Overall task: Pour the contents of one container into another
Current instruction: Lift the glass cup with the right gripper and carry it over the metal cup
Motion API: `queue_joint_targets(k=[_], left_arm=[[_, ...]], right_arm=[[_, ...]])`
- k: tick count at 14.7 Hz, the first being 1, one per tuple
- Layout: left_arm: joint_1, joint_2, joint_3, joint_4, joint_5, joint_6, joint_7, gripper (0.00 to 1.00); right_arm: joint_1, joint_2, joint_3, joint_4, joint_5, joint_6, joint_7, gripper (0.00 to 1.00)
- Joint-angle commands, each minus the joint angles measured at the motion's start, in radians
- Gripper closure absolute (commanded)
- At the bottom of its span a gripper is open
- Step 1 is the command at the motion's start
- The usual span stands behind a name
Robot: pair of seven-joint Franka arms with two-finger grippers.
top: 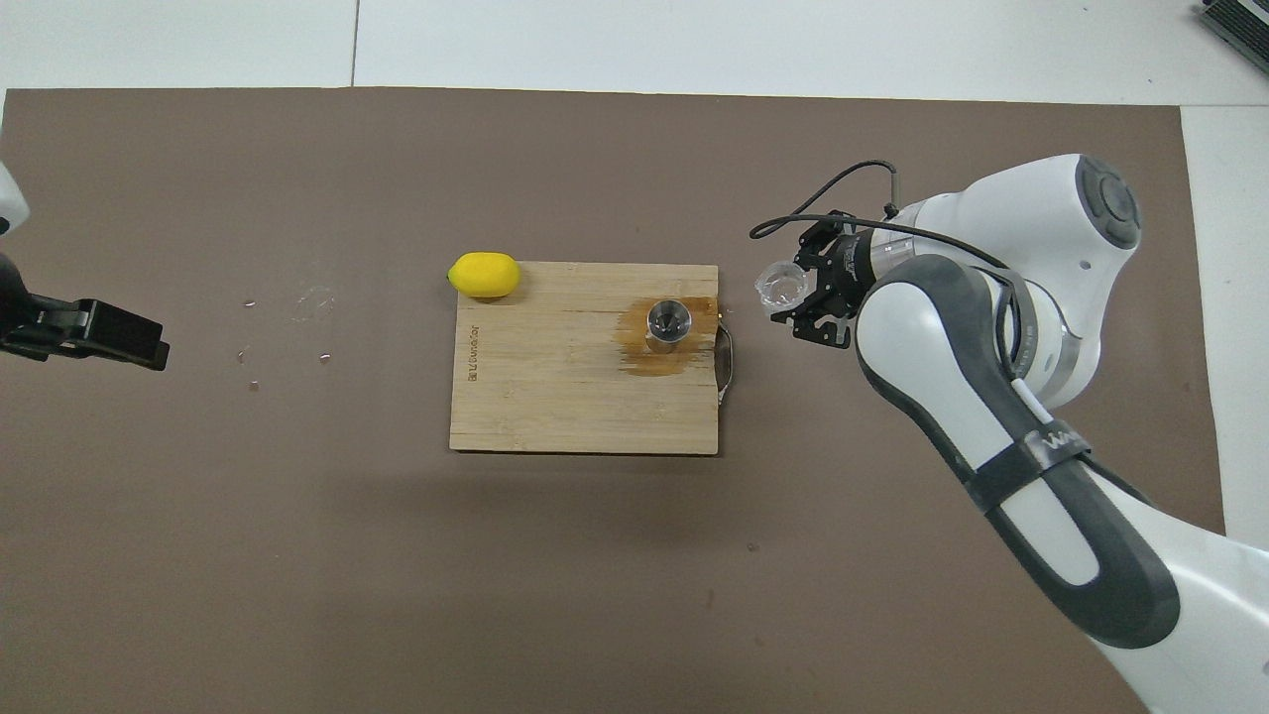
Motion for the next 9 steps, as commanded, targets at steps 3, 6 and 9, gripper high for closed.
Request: queue_joint_targets(k=[3,6,9], left_arm=[[0.003,-0.018,0.001,-0.021,0.010,0.025,0.007,0.00],[0.002,-0.018,0.001,-0.021,0.010,0.022,0.006,0.00],[0.000,-0.018,0.001,-0.024,0.010,0.016,0.006,0.00]], right_arm=[[0.063,0.036,0.000,0.072,-0.139,0.001,0.099,0.93],[0.092,0.040,0.000,0.099,-0.197,-0.017,0.110,0.93],[0.120,0.053,0.000,0.138,-0.263,-0.055,0.127,0.93]])
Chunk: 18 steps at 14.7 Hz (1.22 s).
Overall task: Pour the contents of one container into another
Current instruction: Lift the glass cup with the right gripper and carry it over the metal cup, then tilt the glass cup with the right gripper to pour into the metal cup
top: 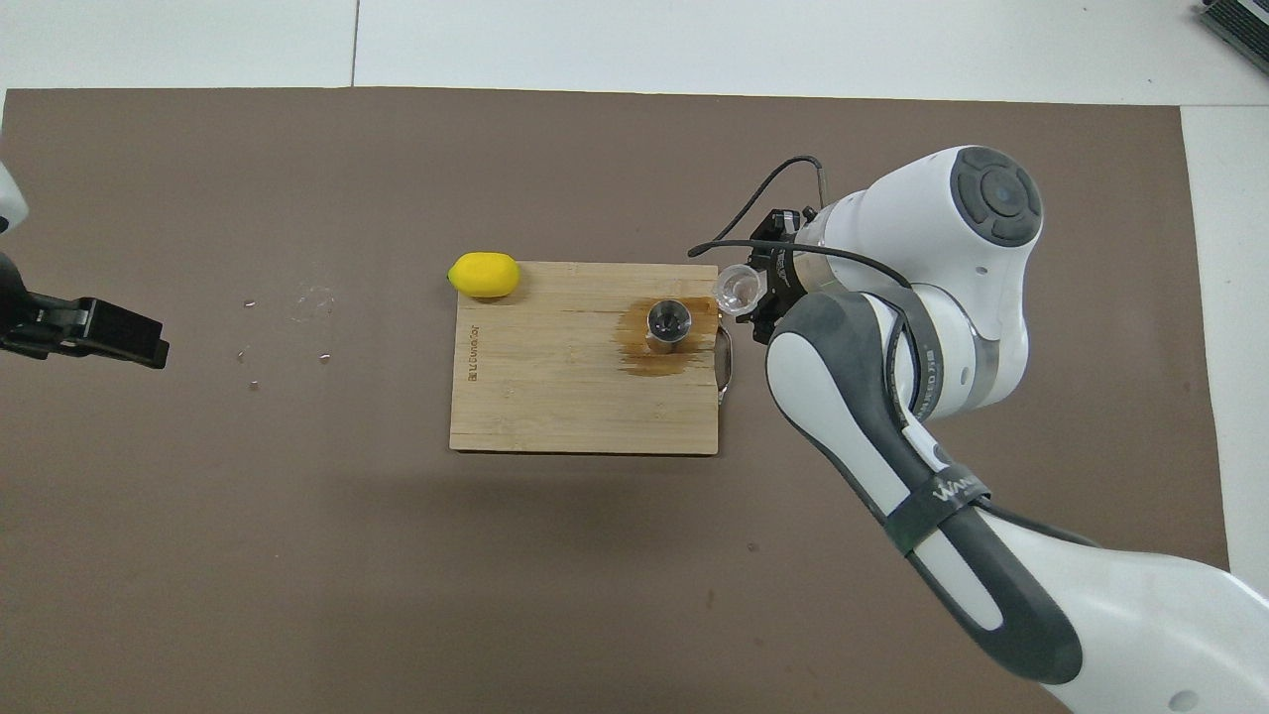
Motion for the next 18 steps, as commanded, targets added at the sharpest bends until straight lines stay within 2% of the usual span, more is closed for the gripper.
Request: queue_joint_targets(k=[1,4,8,18], left_arm=[[-0.004,-0.027,0.002,-0.034,0.010,0.018,0.004,0.00],[-0.055,-0.037,0.050,-0.054,0.010,0.020,0.007,0.00],[-0.023,-0.038,0.043,-0.054,0.011,0.020,0.015,0.00],[-0.029,-0.038,0.043,-0.054,0.011,0.018,0.006,0.00]], right_arm=[[0.018,0.031,0.000,0.072,-0.076,-0.054,0.040,0.93],[0.049,0.034,0.000,0.082,-0.117,-0.065,0.040,0.93],[0.066,0.032,0.001,0.085,-0.159,-0.066,0.040,0.93],[0.104,0.043,0.006,0.100,-0.286,-0.065,0.035,0.93]])
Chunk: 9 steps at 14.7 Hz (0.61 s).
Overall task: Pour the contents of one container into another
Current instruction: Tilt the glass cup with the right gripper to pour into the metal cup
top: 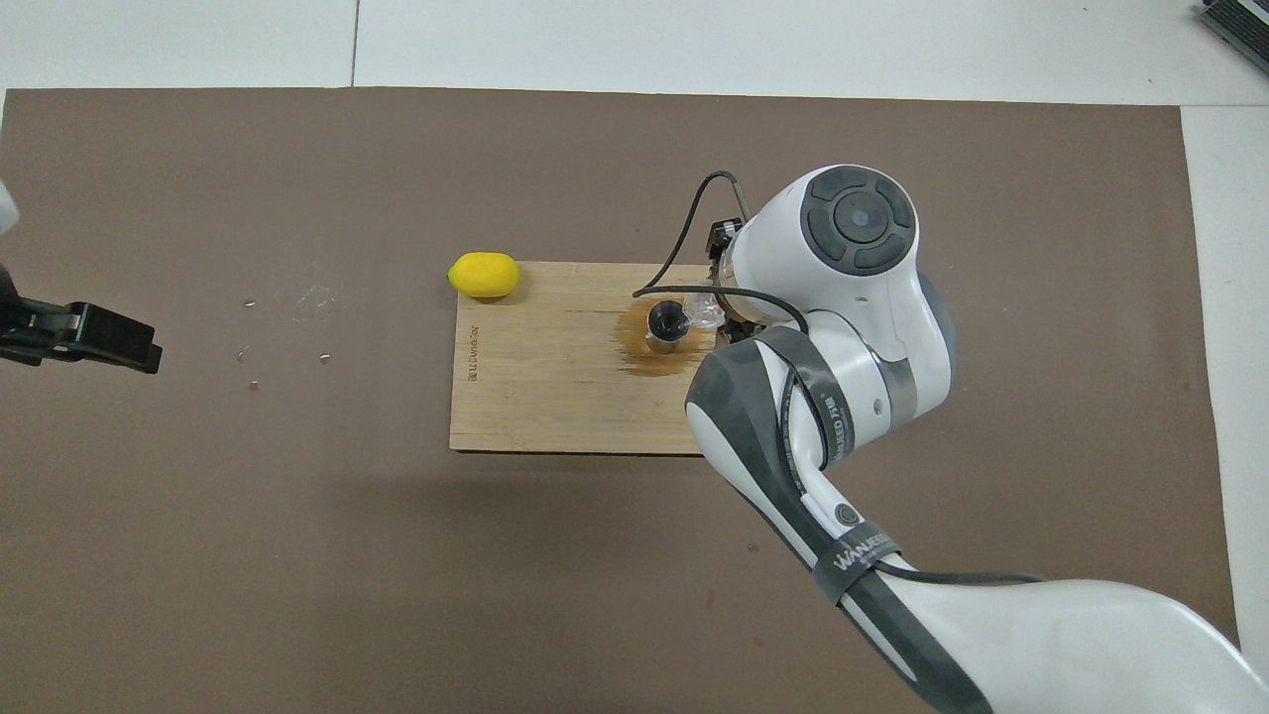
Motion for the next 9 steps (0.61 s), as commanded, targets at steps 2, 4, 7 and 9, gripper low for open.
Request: queue_joint_targets(k=[2,4,7,9], left_arm=[[-0.002,-0.032,0.002,-0.041,0.010,0.018,0.005,0.00],[-0.002,-0.032,0.002,-0.041,0.010,0.018,0.005,0.00],[-0.002,-0.032,0.002,-0.039,0.010,0.018,0.005,0.00],[-0.002,-0.032,0.002,-0.041,0.010,0.018,0.005,0.00]], right_arm=[[0.013,0.022,0.008,0.037,-0.081,-0.014,0.025,0.93],[0.018,0.020,0.011,0.037,-0.115,-0.018,0.022,0.93],[0.033,0.019,0.014,0.037,-0.154,-0.019,0.019,0.93],[0.041,0.019,0.014,0.037,-0.198,-0.021,0.017,0.93]])
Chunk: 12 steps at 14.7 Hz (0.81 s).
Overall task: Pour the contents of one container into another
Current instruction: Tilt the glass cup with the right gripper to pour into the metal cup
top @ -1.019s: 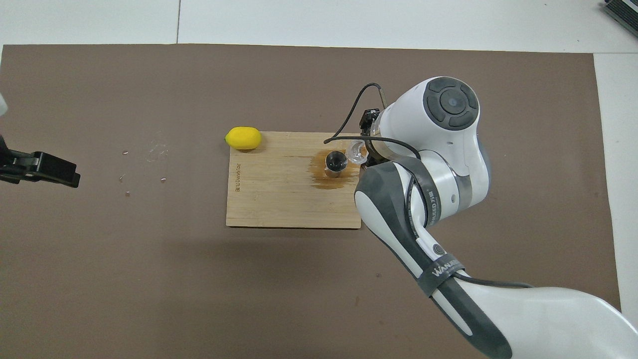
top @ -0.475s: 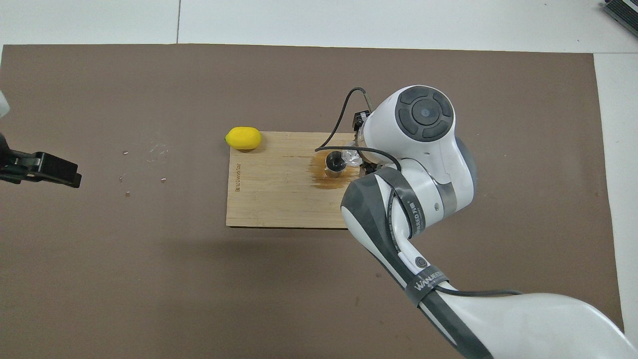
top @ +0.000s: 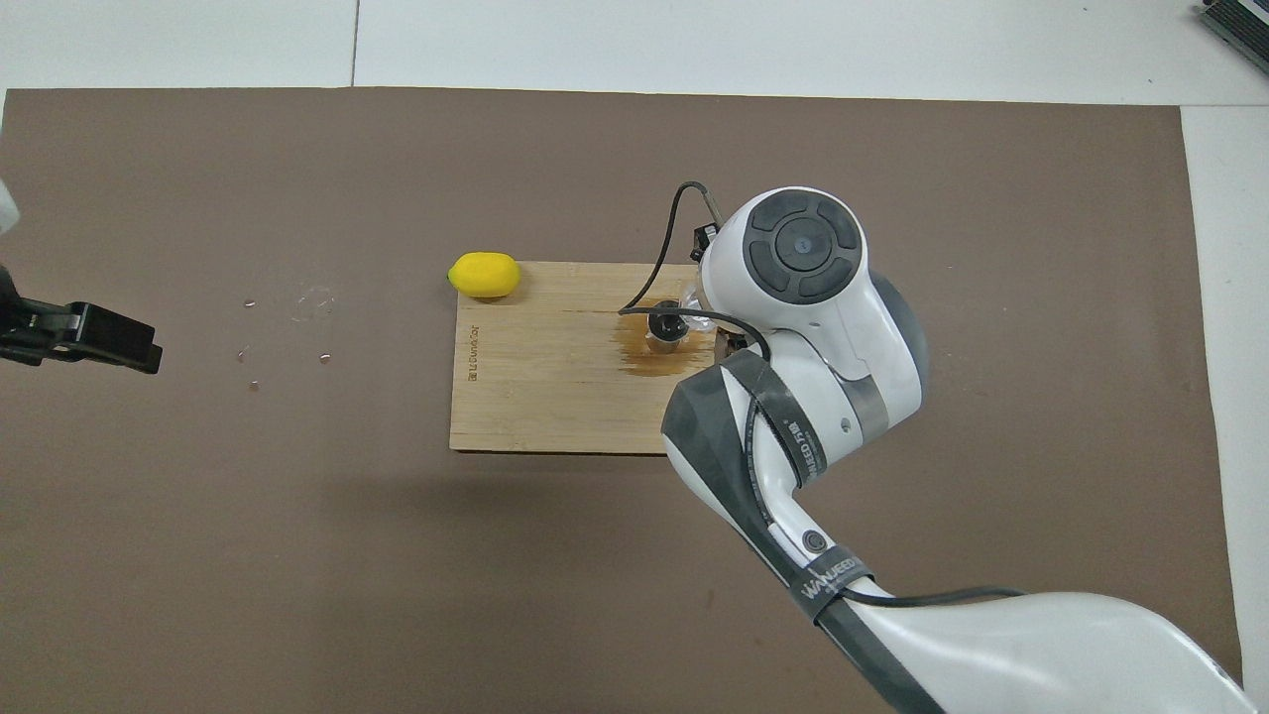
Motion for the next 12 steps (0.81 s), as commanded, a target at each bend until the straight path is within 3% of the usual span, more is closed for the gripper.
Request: queue_joint_targets(k=[1,12], left_arm=[[-0.002,-0.032,0.002,-0.039,0.010,0.018,0.005,0.00],[-0.002,-0.032,0.002,-0.039,0.011,0.018,0.005,0.00]], right_arm=[[0.005,0.016,0.010,0.031,-0.055,-0.019,0.016,0.93],[0.038,0.014,0.011,0.023,-0.152,-0.024,-0.039,0.92]])
